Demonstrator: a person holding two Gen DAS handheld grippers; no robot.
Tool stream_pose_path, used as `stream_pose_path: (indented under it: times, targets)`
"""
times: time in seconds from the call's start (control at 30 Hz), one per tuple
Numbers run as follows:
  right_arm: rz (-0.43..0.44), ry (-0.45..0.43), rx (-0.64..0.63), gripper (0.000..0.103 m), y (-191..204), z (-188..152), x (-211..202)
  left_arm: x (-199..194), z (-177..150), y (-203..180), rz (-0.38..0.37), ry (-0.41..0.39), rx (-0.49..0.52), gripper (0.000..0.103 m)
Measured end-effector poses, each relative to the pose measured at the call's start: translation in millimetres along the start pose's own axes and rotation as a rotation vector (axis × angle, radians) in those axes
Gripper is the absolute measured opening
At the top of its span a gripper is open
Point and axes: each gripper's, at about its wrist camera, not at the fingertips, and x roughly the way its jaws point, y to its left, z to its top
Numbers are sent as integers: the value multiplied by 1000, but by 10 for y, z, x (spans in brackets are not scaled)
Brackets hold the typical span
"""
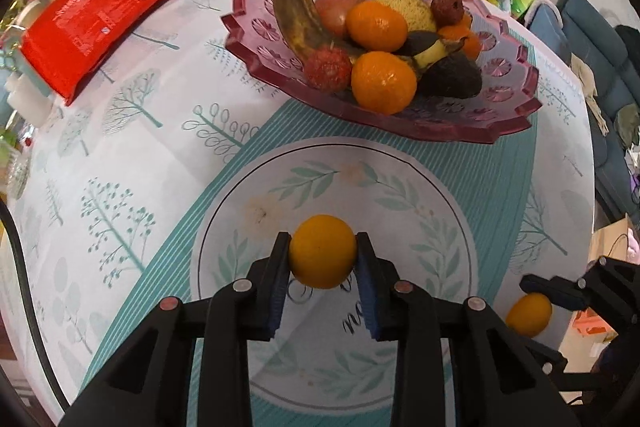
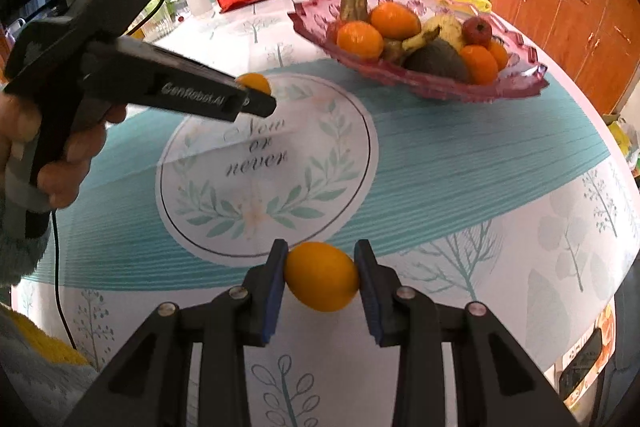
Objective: Organize fruits
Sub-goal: 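Carry the mandarin with the left gripper while the right gripper carries its mandarin to the bowl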
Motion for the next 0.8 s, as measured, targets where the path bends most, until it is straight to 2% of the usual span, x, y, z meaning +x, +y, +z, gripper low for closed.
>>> stream_pose_path:
  times: [0.37, 0.8]
  targets:
    - [58, -57, -36, 34, -129, 321, -128, -480, -23, -84, 36, -59, -71, 29]
    - [142, -108, -133, 34, -432, 662, -278, -653, 241, -257, 69, -102, -208, 30]
